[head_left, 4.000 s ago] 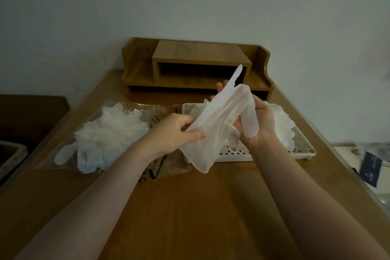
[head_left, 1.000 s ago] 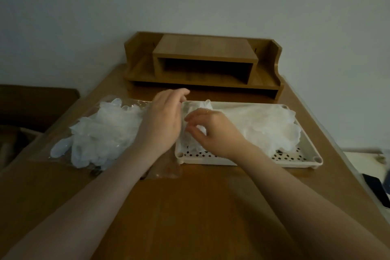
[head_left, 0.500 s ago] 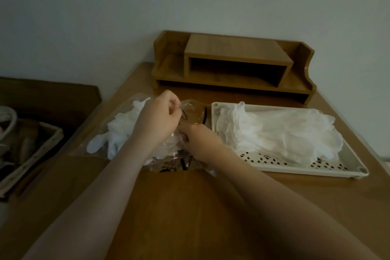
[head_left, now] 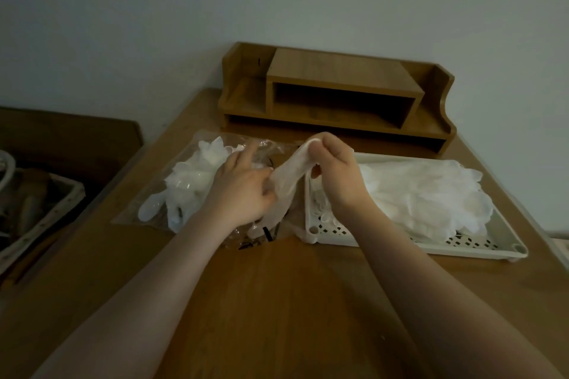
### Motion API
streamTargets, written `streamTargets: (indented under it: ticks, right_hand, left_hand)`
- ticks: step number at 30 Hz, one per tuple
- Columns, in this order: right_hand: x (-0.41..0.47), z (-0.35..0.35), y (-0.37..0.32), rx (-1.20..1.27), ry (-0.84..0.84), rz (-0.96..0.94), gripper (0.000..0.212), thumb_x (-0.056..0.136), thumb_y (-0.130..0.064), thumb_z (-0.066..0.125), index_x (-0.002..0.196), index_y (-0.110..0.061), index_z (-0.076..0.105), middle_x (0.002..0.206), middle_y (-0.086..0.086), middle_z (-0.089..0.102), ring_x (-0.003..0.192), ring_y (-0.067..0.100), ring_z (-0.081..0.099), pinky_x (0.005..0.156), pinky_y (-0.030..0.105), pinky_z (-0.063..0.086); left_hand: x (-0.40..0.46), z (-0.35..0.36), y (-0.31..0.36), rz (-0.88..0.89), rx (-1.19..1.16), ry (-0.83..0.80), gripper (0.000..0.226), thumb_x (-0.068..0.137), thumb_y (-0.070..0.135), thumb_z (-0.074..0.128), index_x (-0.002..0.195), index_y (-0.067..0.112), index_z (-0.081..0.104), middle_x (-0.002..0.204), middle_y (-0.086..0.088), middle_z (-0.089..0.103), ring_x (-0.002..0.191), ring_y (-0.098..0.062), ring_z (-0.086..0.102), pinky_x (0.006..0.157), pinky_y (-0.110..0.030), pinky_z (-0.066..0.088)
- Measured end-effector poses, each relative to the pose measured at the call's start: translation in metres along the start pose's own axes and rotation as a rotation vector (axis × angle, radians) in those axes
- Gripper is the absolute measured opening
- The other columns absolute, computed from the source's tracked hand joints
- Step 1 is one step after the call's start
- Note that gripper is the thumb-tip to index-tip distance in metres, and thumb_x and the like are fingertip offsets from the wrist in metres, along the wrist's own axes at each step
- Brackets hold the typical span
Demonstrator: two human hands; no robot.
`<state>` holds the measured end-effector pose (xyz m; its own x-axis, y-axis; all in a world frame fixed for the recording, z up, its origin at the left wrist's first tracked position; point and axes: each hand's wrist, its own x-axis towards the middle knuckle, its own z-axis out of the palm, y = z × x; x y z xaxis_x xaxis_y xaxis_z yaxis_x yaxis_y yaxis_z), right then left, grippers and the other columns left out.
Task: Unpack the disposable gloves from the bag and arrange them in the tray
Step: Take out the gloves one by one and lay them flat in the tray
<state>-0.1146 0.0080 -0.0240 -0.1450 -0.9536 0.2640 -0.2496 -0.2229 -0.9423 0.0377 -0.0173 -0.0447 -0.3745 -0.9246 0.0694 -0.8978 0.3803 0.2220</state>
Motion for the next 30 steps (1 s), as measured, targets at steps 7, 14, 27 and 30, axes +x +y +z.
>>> streamTargets:
  ticks: [7, 14, 27, 30]
  right_hand:
    - [0.001, -0.027, -0.025, 0.799, 0.177, 0.213, 0.031, 0.098, -0.017, 0.044, 0.067, -0.014, 0.048, 0.062, -0.002, 0.045, 0.059, 0.011, 0.044, 0.062, 0.027, 0.040]
    - [-0.008, -0.040, -0.043, 0.862, 0.084, 0.245, 0.020, 0.095, -0.026, 0.051, 0.082, -0.011, 0.058, 0.068, 0.003, 0.058, 0.062, 0.015, 0.059, 0.064, 0.031, 0.053]
    - [-0.025, -0.070, -0.046, 0.616, -0.138, 0.066, 0.039, 0.090, -0.040, 0.046, 0.093, -0.005, 0.062, 0.088, 0.010, 0.062, 0.086, 0.025, 0.057, 0.075, 0.031, 0.049]
    - [-0.034, -0.078, -0.045, 0.388, -0.168, -0.035, 0.030, 0.090, -0.033, 0.051, 0.105, -0.010, 0.063, 0.093, 0.000, 0.068, 0.088, 0.015, 0.065, 0.074, 0.028, 0.054]
  left_hand:
    - [0.003, 0.009, -0.005, -0.070, 0.055, -0.175, 0.048, 0.089, 0.056, 0.044, 0.126, 0.027, 0.054, 0.159, -0.002, -0.001, 0.145, -0.028, 0.002, 0.116, -0.047, 0.010]
    - [-0.018, -0.034, 0.040, 0.238, -0.669, 0.109, 0.082, 0.076, 0.045, 0.070, 0.144, 0.033, 0.027, 0.153, 0.024, -0.008, 0.143, -0.005, 0.003, 0.113, -0.035, 0.018]
    - [-0.021, -0.066, 0.107, 0.282, -0.751, 0.633, 0.010, 0.087, 0.021, 0.064, 0.078, 0.016, 0.064, 0.070, 0.006, 0.061, 0.064, -0.009, 0.055, 0.055, -0.015, 0.041]
    - [-0.021, -0.071, 0.111, 0.081, -1.007, 0.545, 0.011, 0.088, 0.020, 0.061, 0.078, 0.025, 0.062, 0.072, 0.006, 0.063, 0.067, -0.005, 0.058, 0.061, -0.022, 0.048]
